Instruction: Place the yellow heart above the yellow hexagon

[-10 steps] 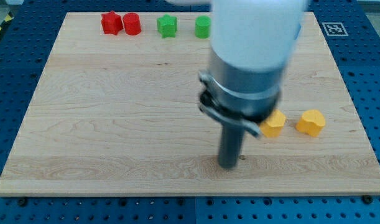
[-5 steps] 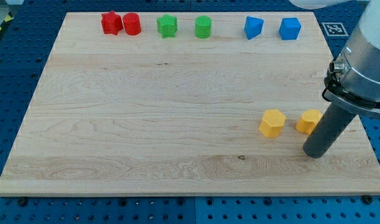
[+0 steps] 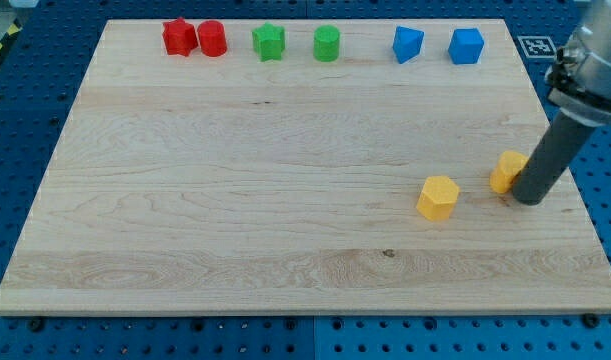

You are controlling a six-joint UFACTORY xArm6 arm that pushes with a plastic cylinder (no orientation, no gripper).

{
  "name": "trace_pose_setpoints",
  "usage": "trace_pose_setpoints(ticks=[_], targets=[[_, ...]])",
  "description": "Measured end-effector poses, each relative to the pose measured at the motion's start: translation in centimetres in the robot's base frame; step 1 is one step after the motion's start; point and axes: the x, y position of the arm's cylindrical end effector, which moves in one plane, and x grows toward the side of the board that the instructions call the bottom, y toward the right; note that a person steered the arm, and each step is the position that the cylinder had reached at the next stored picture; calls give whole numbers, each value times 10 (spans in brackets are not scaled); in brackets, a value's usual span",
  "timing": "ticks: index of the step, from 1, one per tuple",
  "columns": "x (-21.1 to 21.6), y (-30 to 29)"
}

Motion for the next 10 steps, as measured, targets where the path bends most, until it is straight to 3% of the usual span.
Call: trace_pose_setpoints(ticks=[1,3,4,5,10], targets=[[-14,17],[17,16],[-4,16],[-28,-11],[-33,-149]])
